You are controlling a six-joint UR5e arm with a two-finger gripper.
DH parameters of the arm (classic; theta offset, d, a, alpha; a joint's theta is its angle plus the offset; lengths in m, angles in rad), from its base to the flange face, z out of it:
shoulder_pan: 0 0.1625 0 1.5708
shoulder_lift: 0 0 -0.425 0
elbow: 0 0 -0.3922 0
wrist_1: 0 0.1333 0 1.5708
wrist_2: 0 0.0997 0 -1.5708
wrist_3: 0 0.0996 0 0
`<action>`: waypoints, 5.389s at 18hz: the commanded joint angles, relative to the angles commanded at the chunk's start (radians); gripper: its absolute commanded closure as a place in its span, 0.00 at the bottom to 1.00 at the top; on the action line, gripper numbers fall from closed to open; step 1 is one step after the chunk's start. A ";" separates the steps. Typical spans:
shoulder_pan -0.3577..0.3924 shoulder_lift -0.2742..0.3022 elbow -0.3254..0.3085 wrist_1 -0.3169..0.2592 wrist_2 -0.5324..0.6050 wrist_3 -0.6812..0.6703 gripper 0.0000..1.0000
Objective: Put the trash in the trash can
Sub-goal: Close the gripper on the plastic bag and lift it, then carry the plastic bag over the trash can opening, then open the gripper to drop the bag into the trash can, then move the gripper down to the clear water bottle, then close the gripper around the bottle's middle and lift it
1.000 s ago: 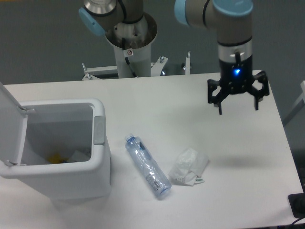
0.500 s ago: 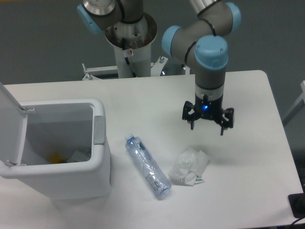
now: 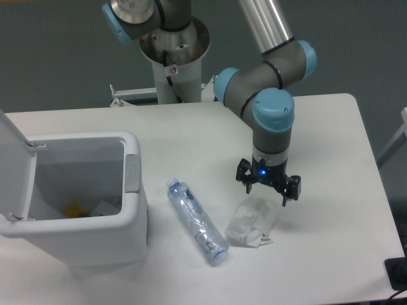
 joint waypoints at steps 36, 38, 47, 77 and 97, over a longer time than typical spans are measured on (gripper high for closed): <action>-0.331 0.502 0.074 -0.026 -0.382 -0.985 1.00; -0.379 0.500 0.045 -0.025 -0.379 -0.980 1.00; -0.397 0.505 0.032 -0.015 -0.380 -0.946 0.00; -0.172 -0.120 0.150 -0.020 -0.161 -0.999 0.00; -0.184 -0.161 0.150 -0.020 -0.136 -0.982 0.34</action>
